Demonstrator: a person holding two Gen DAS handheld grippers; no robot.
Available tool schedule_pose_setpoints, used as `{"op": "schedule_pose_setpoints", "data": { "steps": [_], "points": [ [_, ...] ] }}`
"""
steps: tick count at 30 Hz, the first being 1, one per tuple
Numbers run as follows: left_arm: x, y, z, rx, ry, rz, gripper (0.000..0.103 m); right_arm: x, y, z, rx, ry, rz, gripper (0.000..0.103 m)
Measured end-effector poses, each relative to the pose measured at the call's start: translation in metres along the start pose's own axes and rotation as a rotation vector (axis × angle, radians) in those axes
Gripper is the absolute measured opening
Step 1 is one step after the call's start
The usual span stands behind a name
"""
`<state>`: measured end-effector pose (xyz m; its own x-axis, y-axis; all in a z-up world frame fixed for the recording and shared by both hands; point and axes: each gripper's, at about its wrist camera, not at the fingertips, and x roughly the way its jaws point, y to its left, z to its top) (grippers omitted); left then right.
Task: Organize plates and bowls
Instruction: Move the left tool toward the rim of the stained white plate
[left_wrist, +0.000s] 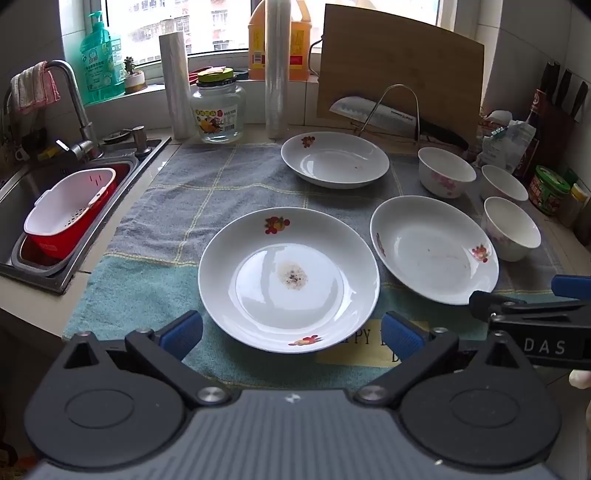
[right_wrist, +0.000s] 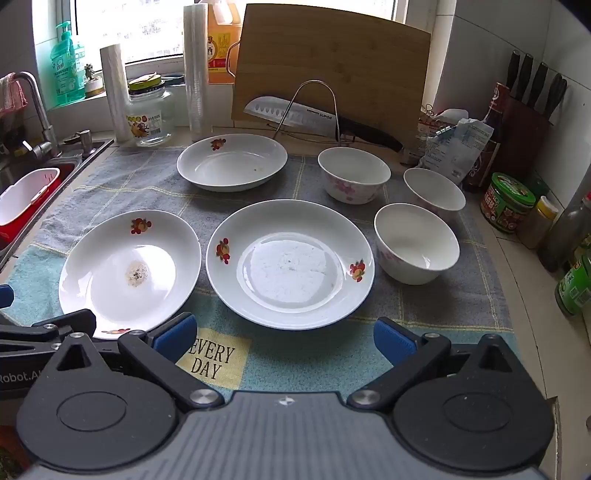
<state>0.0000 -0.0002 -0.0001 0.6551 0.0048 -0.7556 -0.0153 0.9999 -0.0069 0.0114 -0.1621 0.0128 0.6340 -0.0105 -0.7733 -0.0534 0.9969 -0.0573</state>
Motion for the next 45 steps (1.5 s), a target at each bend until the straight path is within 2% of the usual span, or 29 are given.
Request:
{"op": "schedule_pose_setpoints", "data": {
  "steps": [16, 18, 45],
  "points": [
    [0.003, -0.012, 0.007, 0.003, -0.004, -0.013, 0.102, -0.005, -0.001, 0.001, -0.007, -0.001, -0.017, 0.103],
    [-0.004, -0.002, 0.003, -0.002, -0.007, -0.019, 0.102, -0.004, -0.001, 0.000, -0.007, -0.001, -0.017, 0.103],
    [-0.003, -0.002, 0.005, 0.000, -0.011, -0.026, 0.102, -0.005, 0.000, 0.001, -0.008, -0.002, -0.028, 0.103]
  ]
}}
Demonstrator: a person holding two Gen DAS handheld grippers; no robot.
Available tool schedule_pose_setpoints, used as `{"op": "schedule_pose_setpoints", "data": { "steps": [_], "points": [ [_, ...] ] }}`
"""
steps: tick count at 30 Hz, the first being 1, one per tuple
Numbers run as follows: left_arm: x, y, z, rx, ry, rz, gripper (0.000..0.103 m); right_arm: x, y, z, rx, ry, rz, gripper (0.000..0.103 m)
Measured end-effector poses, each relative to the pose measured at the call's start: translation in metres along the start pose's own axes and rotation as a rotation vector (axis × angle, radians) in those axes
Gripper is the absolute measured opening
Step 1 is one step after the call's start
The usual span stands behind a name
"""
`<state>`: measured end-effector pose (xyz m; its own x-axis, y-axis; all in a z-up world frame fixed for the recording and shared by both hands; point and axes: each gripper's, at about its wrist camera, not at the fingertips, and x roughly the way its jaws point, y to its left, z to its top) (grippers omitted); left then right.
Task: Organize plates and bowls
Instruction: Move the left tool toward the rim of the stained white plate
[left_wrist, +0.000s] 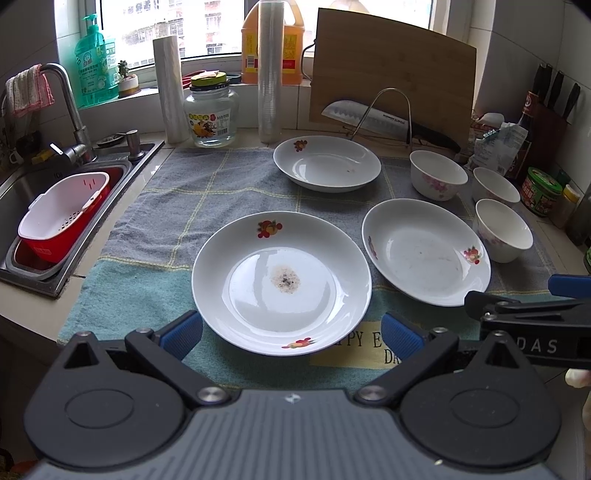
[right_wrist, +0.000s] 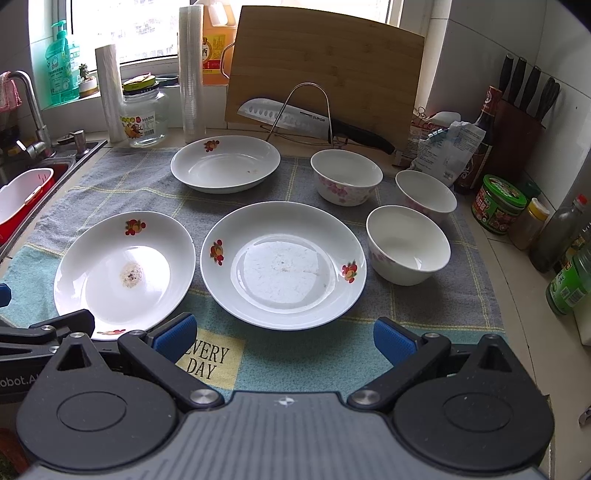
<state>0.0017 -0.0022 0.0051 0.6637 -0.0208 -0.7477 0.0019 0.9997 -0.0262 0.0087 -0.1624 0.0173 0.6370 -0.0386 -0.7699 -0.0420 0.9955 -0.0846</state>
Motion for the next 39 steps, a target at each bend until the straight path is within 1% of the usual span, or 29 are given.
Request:
{"op": "schedule_pose_setpoints", "data": {
  "steps": [24, 39],
  "points": [
    [-0.0005, -0.0001, -0.0011, -0.001, -0.004, 0.004, 0.102, 0.0027, -0.0012, 0.0007, -0.002, -0.003, -0.002, 0.103],
    [-0.0014, -0.0065, -0.0024, -0.013, -0.008, 0.027, 0.102, 0.0086, -0.0060, 0.0014, -0.019, -0.017, 0.025, 0.103]
  ]
}}
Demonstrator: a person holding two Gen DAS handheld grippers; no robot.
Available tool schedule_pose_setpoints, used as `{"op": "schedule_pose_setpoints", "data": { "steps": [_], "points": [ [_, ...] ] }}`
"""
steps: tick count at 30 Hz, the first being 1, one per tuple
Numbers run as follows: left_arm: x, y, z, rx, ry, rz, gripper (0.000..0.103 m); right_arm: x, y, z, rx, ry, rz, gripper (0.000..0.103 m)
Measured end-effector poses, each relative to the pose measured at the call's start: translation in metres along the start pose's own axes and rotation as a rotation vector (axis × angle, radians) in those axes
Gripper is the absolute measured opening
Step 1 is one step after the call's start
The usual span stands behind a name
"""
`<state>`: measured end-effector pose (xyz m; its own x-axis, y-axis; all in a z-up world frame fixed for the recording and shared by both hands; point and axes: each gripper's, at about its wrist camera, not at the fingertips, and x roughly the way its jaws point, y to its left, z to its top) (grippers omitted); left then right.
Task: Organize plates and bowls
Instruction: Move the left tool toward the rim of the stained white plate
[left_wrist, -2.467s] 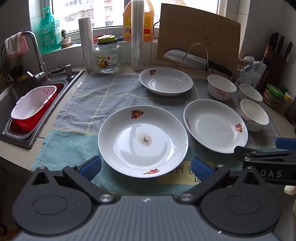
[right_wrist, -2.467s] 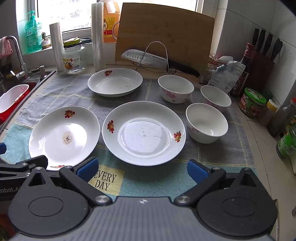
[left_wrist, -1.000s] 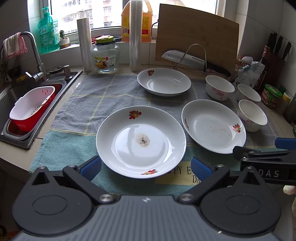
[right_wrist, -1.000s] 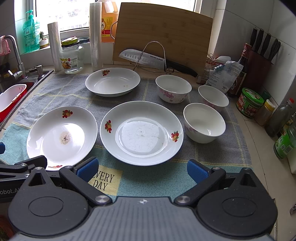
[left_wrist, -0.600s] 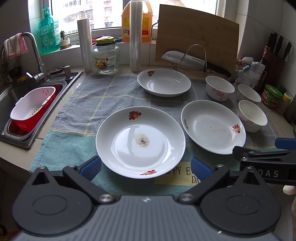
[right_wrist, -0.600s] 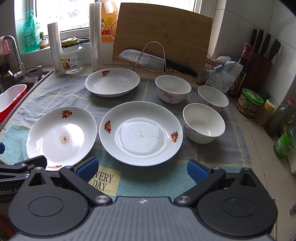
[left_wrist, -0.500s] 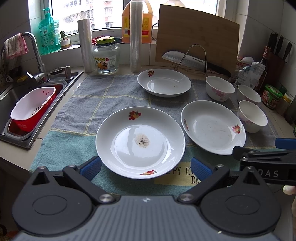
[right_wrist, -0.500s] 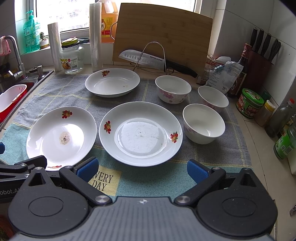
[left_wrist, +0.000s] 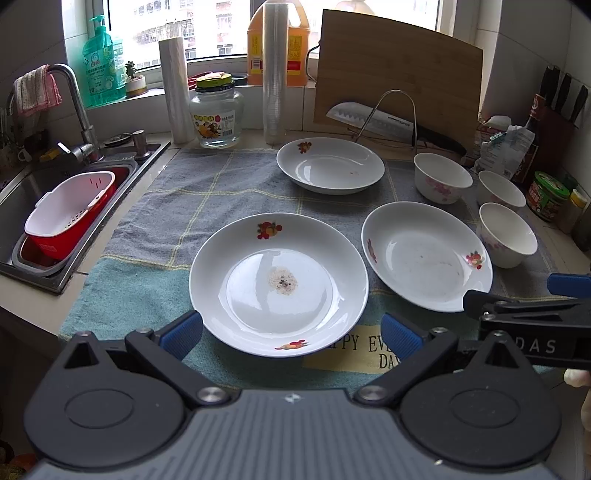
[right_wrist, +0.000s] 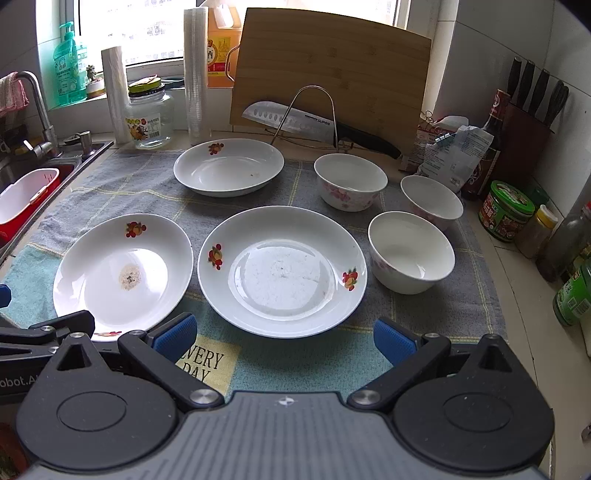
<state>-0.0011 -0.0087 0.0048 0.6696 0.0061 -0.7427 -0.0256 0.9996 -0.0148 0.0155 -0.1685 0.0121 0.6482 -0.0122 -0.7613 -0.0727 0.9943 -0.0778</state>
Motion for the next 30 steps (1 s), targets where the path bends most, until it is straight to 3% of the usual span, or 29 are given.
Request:
{"op": "schedule_pose_setpoints", "data": {
  "steps": [15, 22, 30],
  "points": [
    [0.002, -0.011, -0.002, -0.038, -0.014, 0.012, 0.102, 0.006, -0.016, 0.005, -0.074, -0.059, 0.082, 0.103],
    [-0.002, -0.005, -0.006, -0.099, -0.035, 0.065, 0.102, 0.019, -0.019, 0.003, -0.188, -0.107, 0.216, 0.103],
    [-0.007, 0.014, -0.011, -0.159, -0.035, 0.132, 0.102, 0.033, 0.001, -0.005, -0.287, -0.075, 0.440, 0.103]
  ]
}}
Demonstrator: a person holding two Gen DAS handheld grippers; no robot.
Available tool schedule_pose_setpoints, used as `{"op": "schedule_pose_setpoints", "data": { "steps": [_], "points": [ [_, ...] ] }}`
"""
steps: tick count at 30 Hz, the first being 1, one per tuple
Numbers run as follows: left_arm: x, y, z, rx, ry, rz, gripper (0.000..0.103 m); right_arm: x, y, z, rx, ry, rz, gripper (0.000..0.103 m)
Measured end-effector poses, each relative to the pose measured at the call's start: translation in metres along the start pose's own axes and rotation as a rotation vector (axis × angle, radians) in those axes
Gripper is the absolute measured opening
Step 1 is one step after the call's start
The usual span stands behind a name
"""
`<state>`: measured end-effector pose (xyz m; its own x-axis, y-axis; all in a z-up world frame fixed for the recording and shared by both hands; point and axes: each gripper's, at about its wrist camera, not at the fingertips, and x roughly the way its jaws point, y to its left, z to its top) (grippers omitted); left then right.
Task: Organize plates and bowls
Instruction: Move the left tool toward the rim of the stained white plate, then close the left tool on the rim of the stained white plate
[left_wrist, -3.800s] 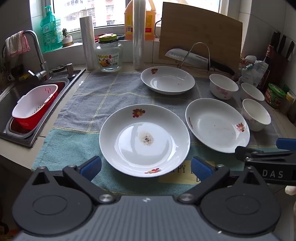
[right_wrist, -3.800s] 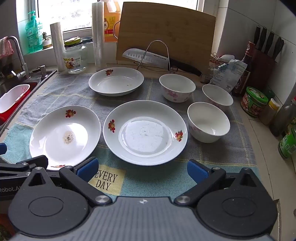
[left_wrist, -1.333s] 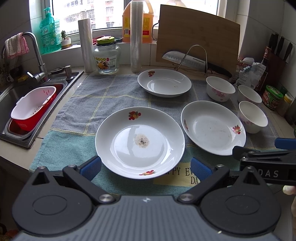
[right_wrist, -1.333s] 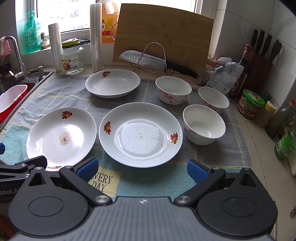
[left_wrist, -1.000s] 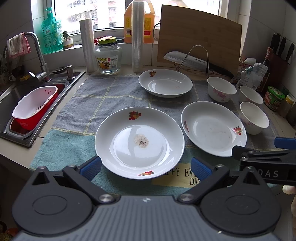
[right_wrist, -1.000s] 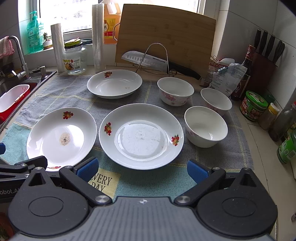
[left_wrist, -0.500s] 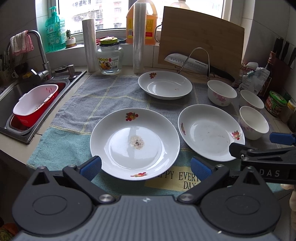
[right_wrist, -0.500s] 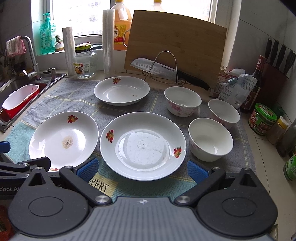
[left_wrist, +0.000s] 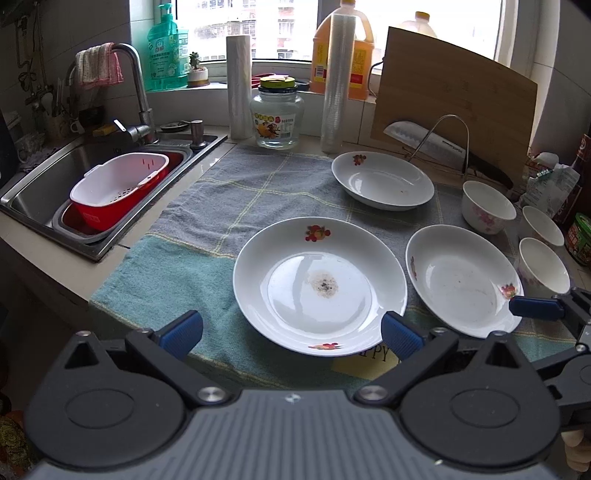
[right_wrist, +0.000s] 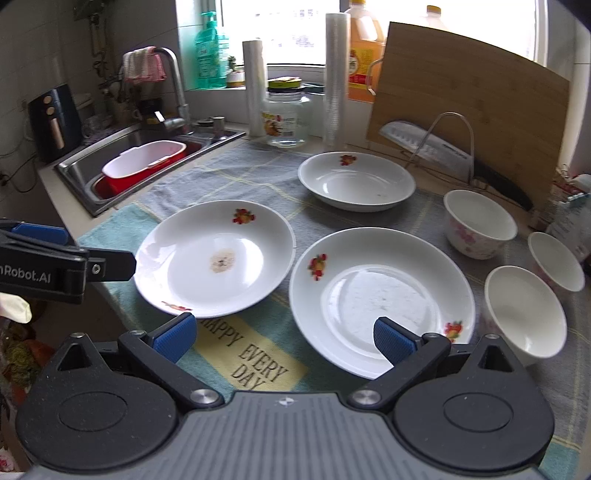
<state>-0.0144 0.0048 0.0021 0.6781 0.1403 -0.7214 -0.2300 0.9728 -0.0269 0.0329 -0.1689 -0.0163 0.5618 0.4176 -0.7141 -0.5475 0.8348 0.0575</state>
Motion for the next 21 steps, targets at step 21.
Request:
{"op": "schedule_pose_setpoints", "data": {
  "steps": [21],
  "points": [
    [0.052, 0.063, 0.022, 0.013, 0.056, -0.027, 0.102, 0.085, 0.053, -0.015, -0.001, 0.140, 0.021, 0.103]
  ]
}}
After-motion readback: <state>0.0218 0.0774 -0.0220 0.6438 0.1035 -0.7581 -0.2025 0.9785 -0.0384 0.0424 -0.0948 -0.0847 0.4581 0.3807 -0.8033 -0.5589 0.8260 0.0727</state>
